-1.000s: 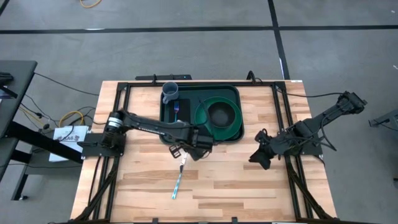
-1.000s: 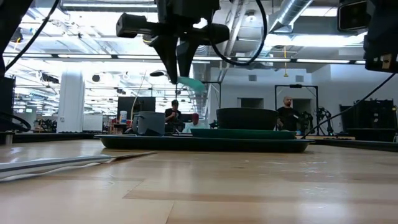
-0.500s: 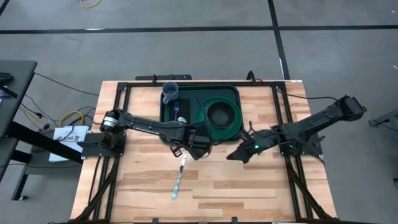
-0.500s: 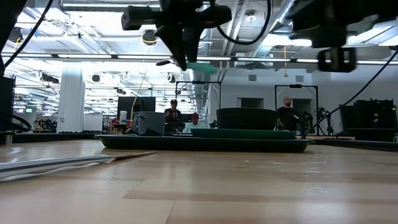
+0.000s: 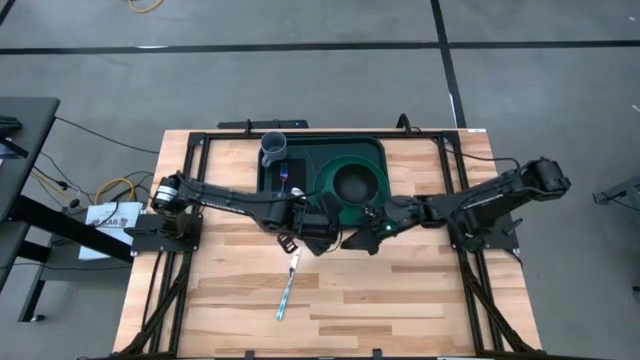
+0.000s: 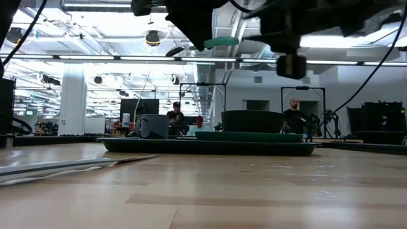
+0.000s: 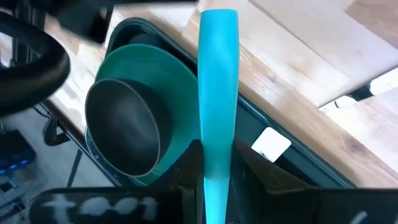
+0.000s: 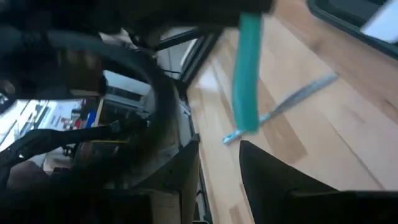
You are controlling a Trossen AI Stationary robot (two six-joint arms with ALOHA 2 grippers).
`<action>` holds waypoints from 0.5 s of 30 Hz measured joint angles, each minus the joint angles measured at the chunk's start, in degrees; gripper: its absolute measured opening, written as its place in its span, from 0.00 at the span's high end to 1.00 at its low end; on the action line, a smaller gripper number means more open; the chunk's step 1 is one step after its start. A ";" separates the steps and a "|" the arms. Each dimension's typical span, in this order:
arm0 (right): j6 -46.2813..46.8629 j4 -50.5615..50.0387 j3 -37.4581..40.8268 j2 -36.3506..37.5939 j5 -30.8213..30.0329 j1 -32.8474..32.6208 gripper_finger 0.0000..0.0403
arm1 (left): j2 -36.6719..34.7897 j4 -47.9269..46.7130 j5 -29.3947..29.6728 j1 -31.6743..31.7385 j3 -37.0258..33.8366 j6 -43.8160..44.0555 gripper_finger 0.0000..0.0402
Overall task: Set up tray
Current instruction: Put the blue spoon to the right of the blue fork on the black napkin
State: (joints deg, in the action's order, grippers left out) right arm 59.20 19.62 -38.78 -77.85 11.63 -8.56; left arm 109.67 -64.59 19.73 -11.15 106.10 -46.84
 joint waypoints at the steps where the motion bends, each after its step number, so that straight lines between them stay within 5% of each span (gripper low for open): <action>1: -0.69 0.01 -0.69 -0.53 0.71 0.42 0.73 | 0.00 0.12 0.06 -0.20 0.00 -0.49 0.91; 15: -2.82 -0.33 -3.75 -4.85 6.85 3.51 0.73 | 0.11 0.89 1.76 -0.62 -0.11 -2.43 0.91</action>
State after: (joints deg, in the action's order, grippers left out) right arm 56.37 19.29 -42.52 -82.70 18.48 -5.06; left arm 109.78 -63.70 21.49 -11.77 106.00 -49.28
